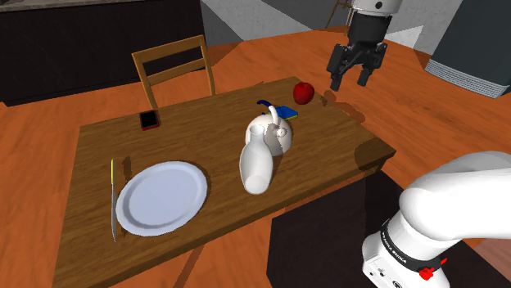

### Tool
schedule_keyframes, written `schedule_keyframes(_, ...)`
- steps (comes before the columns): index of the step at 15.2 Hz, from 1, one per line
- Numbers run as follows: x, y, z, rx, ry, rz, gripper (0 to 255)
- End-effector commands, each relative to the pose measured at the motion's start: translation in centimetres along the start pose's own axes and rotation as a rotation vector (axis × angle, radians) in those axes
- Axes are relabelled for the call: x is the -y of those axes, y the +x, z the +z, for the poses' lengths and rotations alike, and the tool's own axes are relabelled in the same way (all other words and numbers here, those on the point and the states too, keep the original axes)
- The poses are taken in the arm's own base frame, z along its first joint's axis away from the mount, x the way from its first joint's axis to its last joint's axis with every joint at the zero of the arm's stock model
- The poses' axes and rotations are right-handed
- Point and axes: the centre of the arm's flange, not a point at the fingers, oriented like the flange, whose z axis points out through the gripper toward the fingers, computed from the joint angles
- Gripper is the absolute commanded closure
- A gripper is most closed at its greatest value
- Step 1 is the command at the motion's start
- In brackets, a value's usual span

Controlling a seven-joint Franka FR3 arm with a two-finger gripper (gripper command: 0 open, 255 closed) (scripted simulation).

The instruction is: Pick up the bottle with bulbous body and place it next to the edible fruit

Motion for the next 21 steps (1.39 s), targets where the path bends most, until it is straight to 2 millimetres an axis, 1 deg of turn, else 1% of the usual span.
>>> schedule_keyframes(1,0.0,0.0,0.0,0.0,0.0,0.0,0)
schedule_keyframes(10,11.0,2.6,5.2,-0.008,-0.041,-0.032,0)
schedule_keyframes(19,21.8,4.8,10.9,-0.016,-0.082,-0.065,0)
schedule_keyframes(20,22.8,5.0,11.5,-0.017,-0.086,-0.068,0)
schedule_keyframes(21,22.8,5.0,12.0,-0.017,-0.086,-0.068,0)
